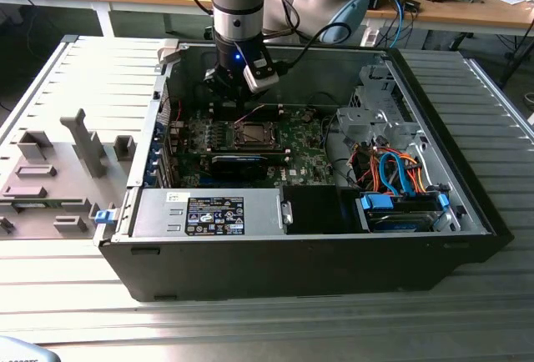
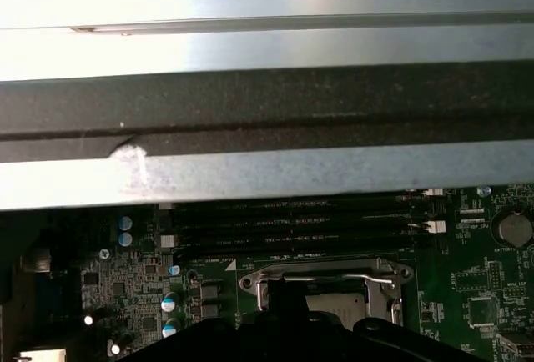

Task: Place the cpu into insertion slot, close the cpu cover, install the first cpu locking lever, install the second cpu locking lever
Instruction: 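Install the first cpu locking lever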

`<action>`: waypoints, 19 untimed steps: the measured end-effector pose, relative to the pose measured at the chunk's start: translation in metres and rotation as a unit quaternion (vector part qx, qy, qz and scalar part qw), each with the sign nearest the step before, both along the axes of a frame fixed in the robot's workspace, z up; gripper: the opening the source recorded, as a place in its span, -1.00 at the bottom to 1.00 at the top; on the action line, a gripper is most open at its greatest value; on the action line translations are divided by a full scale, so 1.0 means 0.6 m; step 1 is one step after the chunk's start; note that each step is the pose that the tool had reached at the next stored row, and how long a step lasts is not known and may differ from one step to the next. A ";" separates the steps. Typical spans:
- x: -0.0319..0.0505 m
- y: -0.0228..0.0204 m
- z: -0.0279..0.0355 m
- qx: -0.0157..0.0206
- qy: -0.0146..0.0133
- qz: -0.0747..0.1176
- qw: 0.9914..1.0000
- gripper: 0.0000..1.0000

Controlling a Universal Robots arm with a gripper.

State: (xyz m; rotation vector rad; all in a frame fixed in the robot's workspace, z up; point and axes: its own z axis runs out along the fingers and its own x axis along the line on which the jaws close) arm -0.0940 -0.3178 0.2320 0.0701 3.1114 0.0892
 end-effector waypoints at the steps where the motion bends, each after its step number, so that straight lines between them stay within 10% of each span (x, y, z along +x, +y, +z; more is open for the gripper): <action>1: 0.000 0.0000 0.000 0.000 0.000 0.000 1.000 -0.79; 14: 0.001 0.0170 -0.003 -0.004 0.000 0.016 1.000 -0.79; 16: 0.001 0.0190 -0.005 -0.014 0.000 0.018 1.000 -0.79; 17: 0.001 0.0203 -0.005 -0.025 0.000 0.019 1.000 -0.79; 19: 0.001 0.0243 -0.006 -0.031 0.000 0.020 0.999 -0.79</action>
